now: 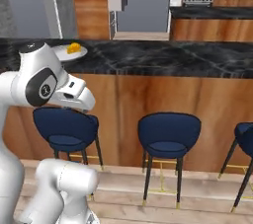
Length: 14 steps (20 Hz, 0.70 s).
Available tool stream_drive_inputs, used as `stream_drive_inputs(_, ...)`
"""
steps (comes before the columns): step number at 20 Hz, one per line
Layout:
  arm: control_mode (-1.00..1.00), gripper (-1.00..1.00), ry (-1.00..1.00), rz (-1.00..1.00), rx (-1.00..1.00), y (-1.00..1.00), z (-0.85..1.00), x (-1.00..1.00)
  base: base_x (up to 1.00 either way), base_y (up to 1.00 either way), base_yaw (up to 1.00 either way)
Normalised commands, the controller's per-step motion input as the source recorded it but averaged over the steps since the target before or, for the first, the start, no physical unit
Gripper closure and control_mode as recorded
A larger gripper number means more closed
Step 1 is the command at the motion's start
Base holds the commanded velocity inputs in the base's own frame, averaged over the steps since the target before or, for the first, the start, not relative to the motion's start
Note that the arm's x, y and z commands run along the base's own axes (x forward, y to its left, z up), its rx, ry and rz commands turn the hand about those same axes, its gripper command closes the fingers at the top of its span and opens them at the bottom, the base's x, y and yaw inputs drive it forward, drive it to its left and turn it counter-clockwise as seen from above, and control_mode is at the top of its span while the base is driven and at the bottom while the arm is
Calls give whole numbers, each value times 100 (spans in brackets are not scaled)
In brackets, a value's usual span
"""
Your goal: Take the cheese, steak, and garlic from the fridge and place them on the plate on the dining counter to create an appetizer plate.
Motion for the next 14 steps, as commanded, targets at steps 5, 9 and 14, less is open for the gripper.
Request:
stream_drive_inputs(5, 100, -100, 0, 0, 0, 0, 0, 0, -50, -100, 1)
stream_drive_inputs(9, 100, -100, 0, 0, 0, 0, 0, 0, -26, -100, 5)
stream_drive_inputs(14, 100, -100, 0, 0, 0, 0, 0, 0, -4, -100, 8)
